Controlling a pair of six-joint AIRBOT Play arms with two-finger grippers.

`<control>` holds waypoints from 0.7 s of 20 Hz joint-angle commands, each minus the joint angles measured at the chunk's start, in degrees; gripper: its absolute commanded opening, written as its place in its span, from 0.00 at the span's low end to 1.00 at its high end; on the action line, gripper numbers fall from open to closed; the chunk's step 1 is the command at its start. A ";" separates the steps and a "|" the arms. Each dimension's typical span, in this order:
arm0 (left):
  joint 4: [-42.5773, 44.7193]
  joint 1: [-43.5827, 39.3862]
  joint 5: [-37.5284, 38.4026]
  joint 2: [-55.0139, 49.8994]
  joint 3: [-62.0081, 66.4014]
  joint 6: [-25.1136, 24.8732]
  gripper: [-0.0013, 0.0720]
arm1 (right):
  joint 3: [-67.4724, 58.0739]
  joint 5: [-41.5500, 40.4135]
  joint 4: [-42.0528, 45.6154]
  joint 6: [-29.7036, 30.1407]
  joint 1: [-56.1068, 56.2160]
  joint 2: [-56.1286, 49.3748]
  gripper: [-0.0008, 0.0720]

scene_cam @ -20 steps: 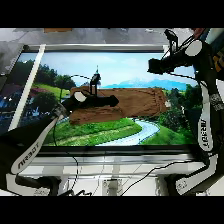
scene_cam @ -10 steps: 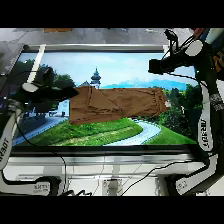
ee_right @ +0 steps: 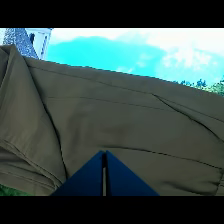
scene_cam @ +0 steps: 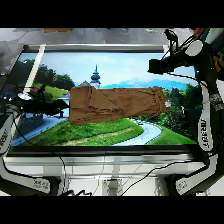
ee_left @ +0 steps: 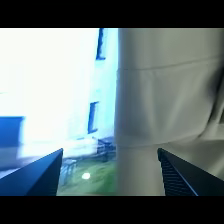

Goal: Fold the clothes and pants, and hang the long-sleeved shirts on hangers.

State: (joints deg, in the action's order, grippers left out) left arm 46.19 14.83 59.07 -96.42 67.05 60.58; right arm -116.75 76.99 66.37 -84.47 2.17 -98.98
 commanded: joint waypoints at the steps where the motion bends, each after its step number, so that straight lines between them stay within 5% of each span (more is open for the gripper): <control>1: -3.61 -2.27 -0.31 -2.91 -0.13 -5.64 0.89 | 0.02 -0.02 -0.11 0.00 -0.02 0.04 0.06; 4: -4.48 -4.61 -3.96 -3.17 -0.13 -5.97 0.88 | 0.02 0.00 -0.13 0.00 -0.02 0.04 0.06; 5: -4.48 -5.38 -4.24 -3.17 -0.13 -5.99 0.77 | 0.02 0.00 -0.13 0.00 -0.02 0.04 0.06; 6: -4.46 -5.99 -4.22 -3.17 -0.13 -5.97 0.60 | 0.02 0.00 -0.11 0.00 -0.02 0.04 0.06; 8: -4.63 -6.93 -4.20 -3.13 -0.07 -5.95 0.08 | 0.02 -0.02 -0.02 0.07 -0.02 0.04 0.06; 12: -4.59 -7.15 2.62 -2.58 5.14 -4.83 0.03 | 0.04 0.22 1.75 2.23 -0.04 0.02 0.06; 14: -0.92 -7.13 7.80 -1.46 10.54 2.16 0.03 | 0.04 0.44 3.13 3.21 -0.04 0.02 0.06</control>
State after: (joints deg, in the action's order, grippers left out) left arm 42.50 7.94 60.51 -98.85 72.47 57.06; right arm -116.71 77.10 67.72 -82.67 2.17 -98.98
